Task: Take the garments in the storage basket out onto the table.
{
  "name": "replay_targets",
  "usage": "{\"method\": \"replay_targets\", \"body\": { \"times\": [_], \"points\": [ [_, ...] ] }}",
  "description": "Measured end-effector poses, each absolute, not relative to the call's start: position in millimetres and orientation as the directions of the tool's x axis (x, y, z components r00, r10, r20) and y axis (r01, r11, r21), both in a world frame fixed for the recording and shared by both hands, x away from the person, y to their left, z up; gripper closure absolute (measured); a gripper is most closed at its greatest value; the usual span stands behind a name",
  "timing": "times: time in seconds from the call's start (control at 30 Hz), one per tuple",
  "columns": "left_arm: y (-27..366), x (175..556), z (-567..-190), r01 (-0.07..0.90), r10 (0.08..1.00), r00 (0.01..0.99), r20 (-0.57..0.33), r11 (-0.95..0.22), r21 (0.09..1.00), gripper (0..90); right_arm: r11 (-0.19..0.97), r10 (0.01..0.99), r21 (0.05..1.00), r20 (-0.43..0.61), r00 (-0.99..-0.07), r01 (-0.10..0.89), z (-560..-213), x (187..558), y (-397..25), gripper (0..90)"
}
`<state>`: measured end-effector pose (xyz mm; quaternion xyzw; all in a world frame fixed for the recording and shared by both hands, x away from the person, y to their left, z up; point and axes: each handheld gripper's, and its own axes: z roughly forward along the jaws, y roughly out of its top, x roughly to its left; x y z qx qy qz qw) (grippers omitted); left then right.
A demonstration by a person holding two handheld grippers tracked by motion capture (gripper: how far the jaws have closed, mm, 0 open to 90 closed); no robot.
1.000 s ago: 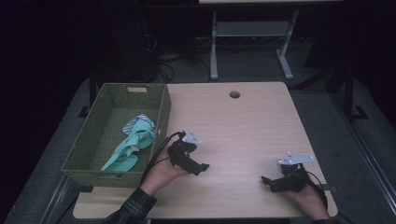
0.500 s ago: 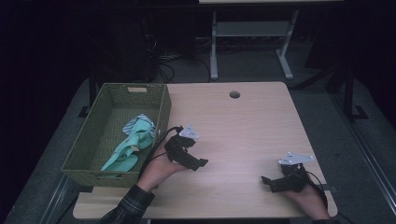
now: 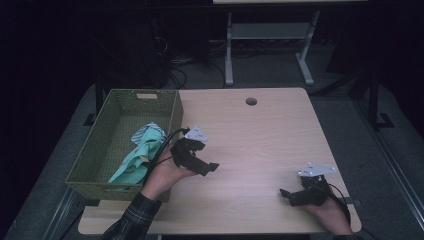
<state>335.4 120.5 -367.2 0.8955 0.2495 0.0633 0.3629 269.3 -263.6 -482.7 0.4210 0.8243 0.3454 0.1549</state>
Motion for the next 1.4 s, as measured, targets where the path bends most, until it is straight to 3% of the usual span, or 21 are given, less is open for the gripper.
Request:
{"method": "replay_targets", "body": {
  "times": [1.4],
  "points": [
    [175,343,-341,0.413,0.545,0.837,-0.051,-0.568,0.712,14.0,0.41,0.799,0.702,0.032,-0.6,0.583,-483,270,-264,0.8]
  ]
}}
